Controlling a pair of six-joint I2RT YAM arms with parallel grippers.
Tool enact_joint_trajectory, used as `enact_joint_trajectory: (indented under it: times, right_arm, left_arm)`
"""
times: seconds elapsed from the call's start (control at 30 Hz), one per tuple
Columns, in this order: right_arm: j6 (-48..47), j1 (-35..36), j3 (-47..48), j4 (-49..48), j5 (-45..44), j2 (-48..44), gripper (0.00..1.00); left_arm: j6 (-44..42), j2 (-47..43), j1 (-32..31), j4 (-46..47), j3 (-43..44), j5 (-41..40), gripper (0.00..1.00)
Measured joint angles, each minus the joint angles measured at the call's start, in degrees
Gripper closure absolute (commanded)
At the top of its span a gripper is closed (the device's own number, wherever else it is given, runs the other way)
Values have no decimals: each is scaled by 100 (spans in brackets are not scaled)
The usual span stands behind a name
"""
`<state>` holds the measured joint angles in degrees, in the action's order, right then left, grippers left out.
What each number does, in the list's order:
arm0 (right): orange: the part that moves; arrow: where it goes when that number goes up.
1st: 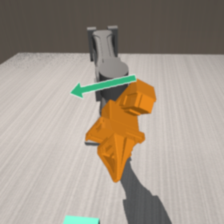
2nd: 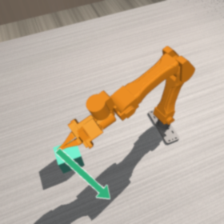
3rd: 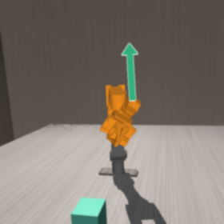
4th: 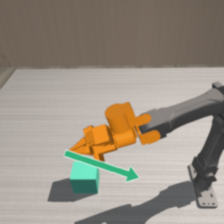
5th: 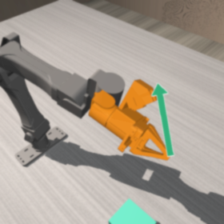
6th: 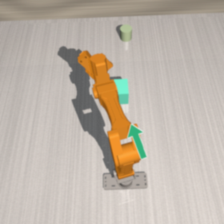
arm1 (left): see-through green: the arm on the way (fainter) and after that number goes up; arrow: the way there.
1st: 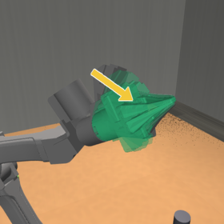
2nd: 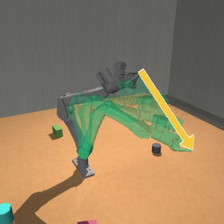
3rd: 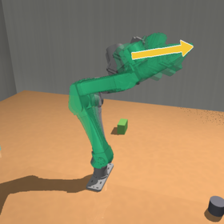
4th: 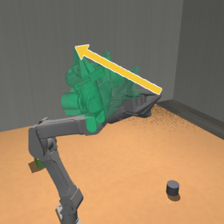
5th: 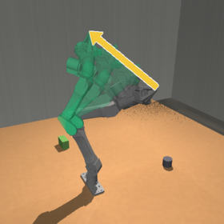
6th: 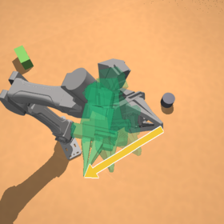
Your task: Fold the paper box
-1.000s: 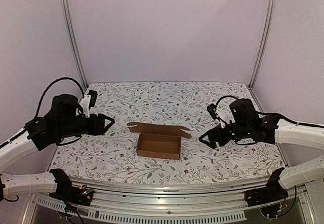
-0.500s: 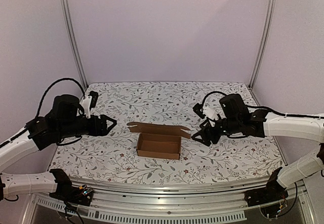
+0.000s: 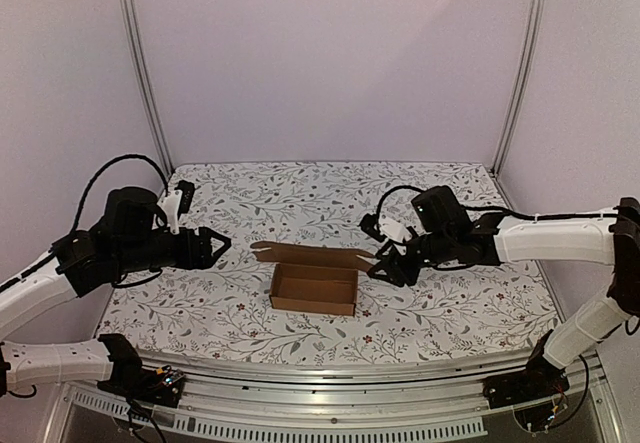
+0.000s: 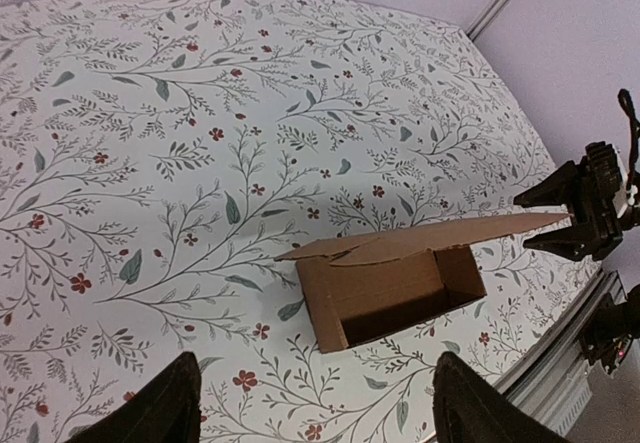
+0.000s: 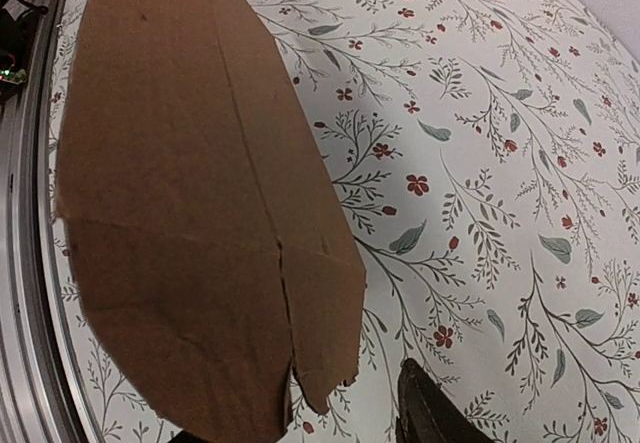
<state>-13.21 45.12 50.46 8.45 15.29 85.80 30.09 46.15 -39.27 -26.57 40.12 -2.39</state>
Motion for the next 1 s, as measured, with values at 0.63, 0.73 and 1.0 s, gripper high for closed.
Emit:
enact_joint_trajectory:
  times: [0.63, 0.73, 1.0]
  right_arm:
    - [-136, 129, 166, -33, -9, 354, 93]
    - [-188, 138, 166, -48, -22, 354, 100]
    - [-262, 170, 166, -107, -28, 354, 100]
  left_arm:
    - [11, 111, 0, 0, 0, -9, 22]
    - [17, 122, 0, -2, 0, -37, 22]
    - [83, 295, 0, 46, -72, -109, 21]
